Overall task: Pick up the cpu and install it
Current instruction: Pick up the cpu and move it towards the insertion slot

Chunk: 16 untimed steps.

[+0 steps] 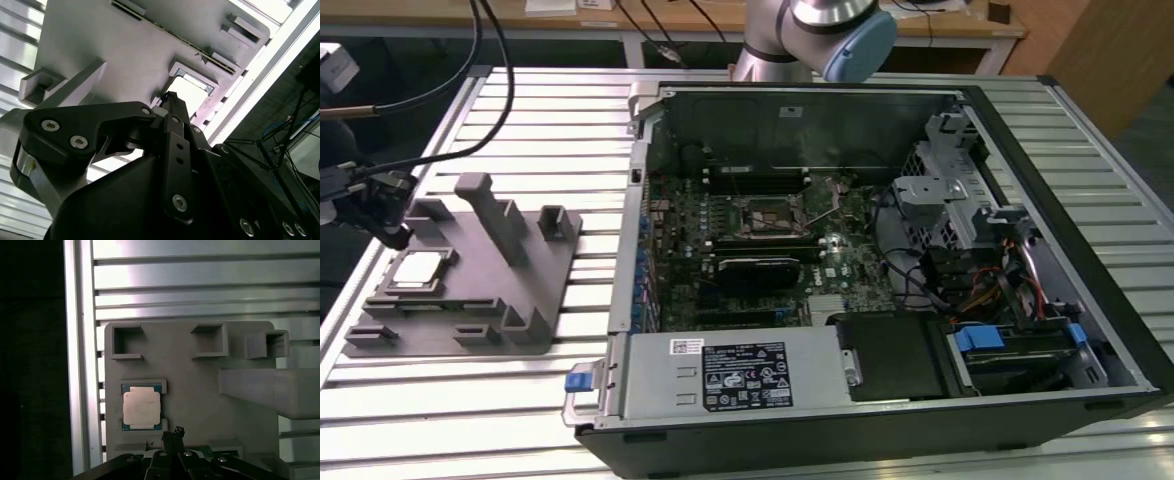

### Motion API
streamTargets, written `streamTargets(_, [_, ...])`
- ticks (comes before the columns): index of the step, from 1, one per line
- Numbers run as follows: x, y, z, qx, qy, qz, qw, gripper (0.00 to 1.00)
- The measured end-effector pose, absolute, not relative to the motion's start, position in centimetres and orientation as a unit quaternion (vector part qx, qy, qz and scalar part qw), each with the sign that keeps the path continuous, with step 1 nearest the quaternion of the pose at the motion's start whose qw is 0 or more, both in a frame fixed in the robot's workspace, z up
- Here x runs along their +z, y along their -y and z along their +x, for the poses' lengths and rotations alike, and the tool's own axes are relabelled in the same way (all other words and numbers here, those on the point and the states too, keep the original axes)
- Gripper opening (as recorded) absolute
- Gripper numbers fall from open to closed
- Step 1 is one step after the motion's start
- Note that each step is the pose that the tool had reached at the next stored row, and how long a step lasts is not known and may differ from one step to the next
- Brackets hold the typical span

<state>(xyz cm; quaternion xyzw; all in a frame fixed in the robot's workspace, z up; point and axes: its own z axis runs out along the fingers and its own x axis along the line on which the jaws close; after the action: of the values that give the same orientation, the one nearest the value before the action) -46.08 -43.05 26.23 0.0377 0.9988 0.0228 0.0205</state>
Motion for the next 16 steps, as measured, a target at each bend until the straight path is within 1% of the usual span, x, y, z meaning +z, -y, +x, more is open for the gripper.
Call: streamTargets(16, [24.0,43.0,-47.0,0.023,-0.999,0.038,0.02,0.11])
